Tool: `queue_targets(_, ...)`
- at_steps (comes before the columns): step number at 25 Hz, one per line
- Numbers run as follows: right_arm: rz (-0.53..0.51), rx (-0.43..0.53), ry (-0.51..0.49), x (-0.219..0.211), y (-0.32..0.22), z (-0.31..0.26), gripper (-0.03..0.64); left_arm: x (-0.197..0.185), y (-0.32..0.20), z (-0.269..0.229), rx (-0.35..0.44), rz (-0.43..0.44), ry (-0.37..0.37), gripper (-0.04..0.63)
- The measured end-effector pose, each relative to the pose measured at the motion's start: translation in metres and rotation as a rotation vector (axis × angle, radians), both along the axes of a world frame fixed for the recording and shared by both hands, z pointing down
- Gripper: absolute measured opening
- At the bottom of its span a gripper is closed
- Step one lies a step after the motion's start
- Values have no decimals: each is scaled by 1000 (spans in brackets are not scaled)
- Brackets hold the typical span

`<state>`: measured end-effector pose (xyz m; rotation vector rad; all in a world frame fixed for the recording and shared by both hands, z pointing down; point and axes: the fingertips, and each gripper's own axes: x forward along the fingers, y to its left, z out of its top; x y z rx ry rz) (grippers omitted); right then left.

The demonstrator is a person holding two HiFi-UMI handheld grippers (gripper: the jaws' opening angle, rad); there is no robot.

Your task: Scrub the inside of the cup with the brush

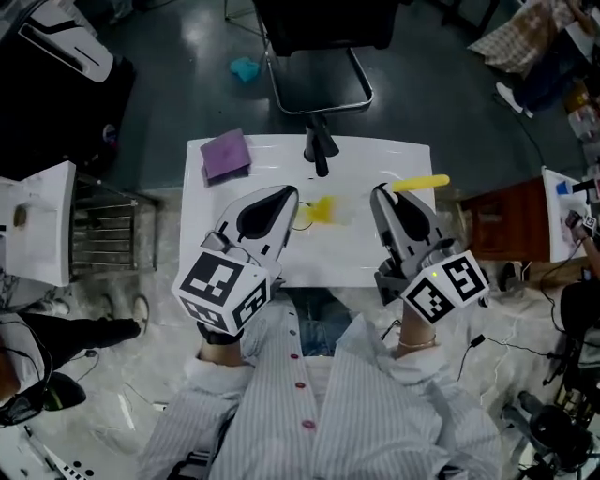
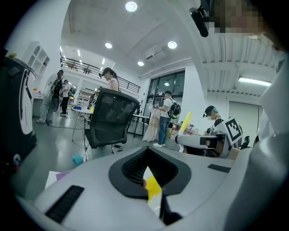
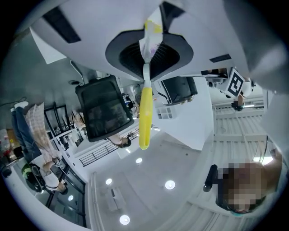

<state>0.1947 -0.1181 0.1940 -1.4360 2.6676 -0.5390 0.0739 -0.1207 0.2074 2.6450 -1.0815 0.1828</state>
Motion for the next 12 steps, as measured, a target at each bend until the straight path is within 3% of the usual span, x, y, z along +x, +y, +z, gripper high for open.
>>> queue_targets(12, -29, -35, 0, -5, -13, 9, 58, -4, -11, 15, -53, -17, -25, 8)
